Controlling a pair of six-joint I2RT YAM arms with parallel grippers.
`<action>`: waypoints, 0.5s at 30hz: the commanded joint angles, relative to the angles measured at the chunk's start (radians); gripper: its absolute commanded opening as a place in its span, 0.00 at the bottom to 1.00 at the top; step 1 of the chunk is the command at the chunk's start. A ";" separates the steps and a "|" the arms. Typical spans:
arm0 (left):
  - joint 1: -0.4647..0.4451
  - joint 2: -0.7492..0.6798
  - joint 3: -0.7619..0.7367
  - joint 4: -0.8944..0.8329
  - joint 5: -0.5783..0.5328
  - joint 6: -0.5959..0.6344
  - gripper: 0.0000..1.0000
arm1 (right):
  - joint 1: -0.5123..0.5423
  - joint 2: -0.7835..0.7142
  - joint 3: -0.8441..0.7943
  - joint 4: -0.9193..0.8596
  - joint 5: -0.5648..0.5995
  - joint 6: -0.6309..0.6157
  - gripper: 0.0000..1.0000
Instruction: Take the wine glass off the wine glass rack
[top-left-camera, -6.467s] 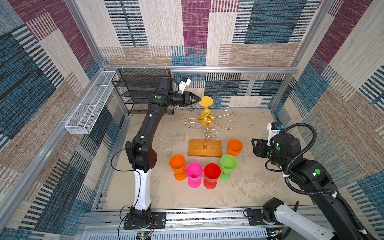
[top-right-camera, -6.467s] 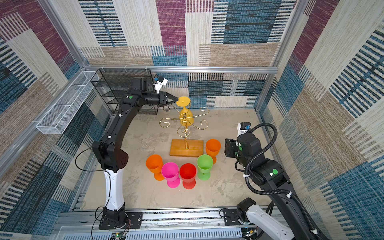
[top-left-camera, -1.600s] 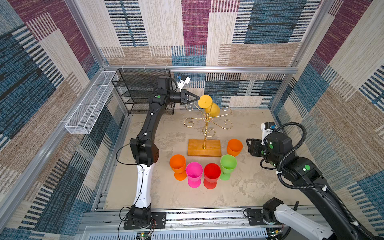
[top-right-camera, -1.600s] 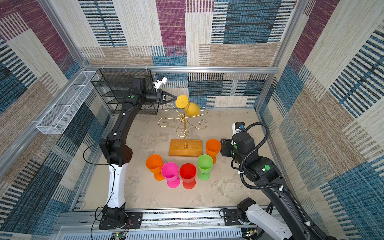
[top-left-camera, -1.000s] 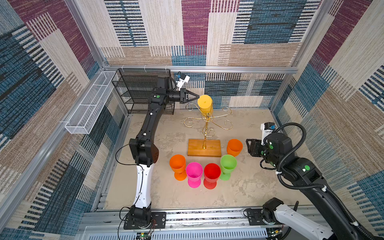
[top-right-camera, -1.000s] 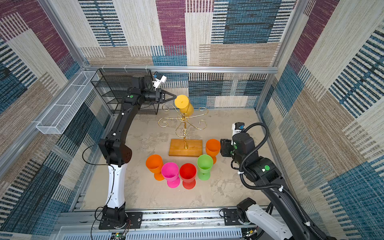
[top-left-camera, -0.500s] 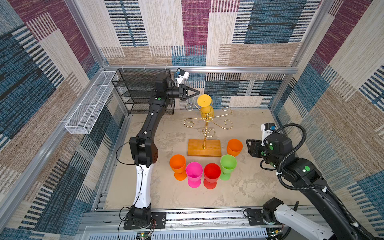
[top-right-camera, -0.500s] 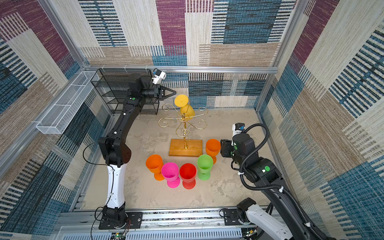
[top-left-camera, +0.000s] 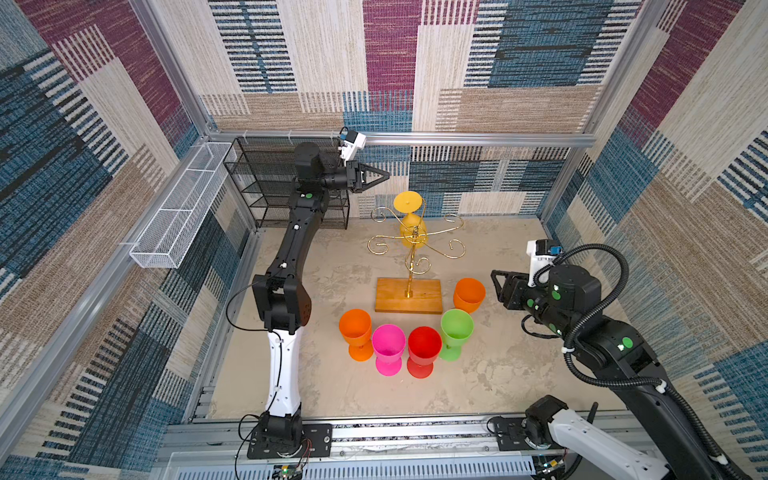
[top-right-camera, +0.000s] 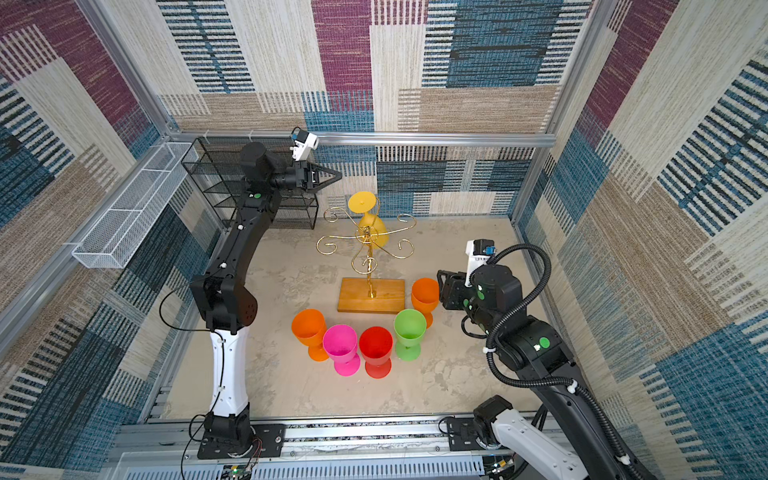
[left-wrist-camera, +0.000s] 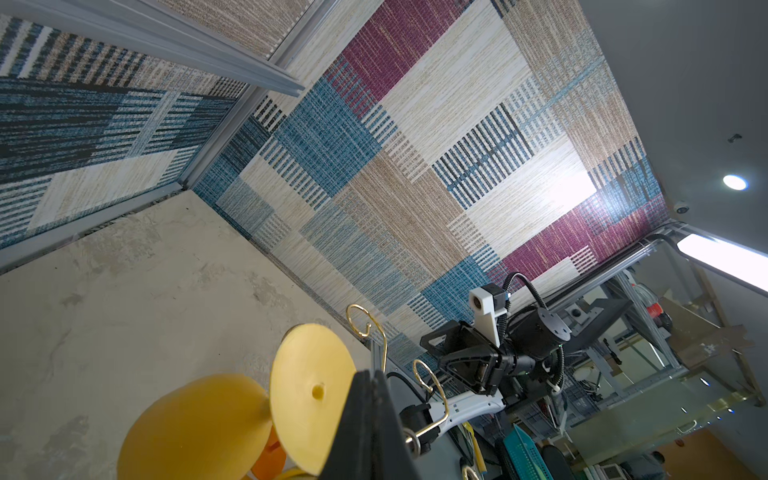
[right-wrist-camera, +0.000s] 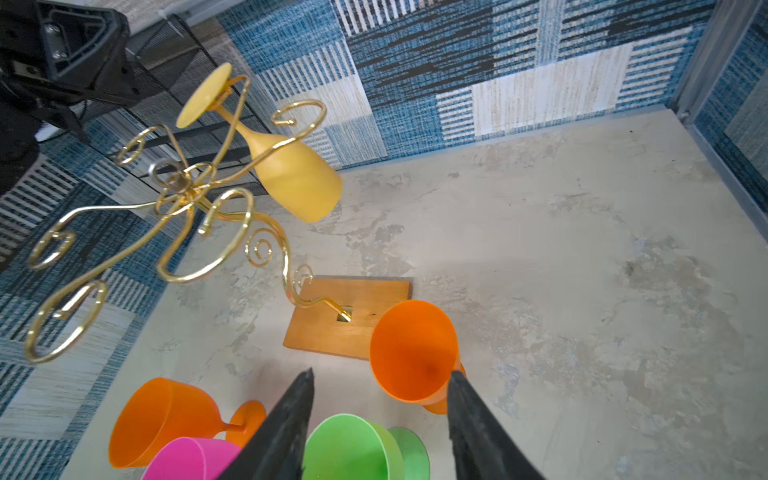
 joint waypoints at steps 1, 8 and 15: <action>0.012 -0.043 0.032 -0.203 -0.069 0.193 0.00 | 0.000 0.026 0.035 0.128 -0.098 -0.013 0.53; 0.012 -0.125 0.174 -0.869 -0.340 0.675 0.00 | 0.000 0.165 0.140 0.254 -0.219 -0.044 0.54; -0.011 -0.422 -0.136 -0.903 -0.595 0.765 0.00 | -0.001 0.404 0.381 0.308 -0.314 -0.095 0.55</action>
